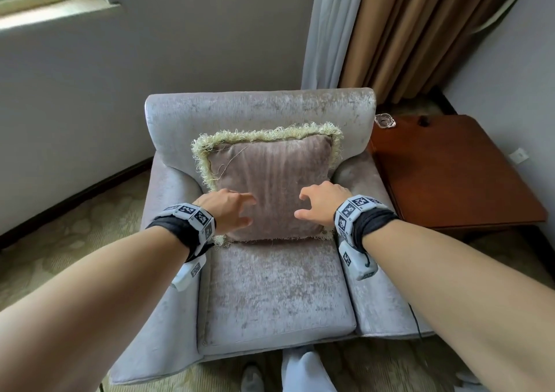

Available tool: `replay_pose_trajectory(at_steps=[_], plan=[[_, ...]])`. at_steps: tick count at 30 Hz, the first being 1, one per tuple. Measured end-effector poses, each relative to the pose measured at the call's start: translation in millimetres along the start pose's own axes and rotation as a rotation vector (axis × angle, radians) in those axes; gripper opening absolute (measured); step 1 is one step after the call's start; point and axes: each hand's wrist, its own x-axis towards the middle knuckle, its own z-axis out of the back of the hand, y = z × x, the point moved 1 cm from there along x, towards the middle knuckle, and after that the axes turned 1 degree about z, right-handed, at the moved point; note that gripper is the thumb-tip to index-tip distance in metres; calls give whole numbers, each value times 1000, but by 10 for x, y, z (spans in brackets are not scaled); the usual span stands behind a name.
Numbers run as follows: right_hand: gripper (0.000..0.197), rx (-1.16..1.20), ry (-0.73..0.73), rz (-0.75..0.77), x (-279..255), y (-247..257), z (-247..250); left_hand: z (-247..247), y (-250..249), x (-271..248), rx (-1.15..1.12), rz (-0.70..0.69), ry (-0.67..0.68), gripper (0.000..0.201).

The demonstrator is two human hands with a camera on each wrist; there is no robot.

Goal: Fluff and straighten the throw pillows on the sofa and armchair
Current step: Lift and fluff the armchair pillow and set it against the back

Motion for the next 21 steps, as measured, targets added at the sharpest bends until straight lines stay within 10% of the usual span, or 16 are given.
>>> replay_pose_trajectory(at_steps=[11, 21], plan=[[70, 362, -153, -1, 817, -644, -319, -370, 228, 861, -180, 105, -218, 73], [83, 709, -435, -154, 1946, -1272, -1510, -1677, 592, 1656, -477, 437, -577, 74]])
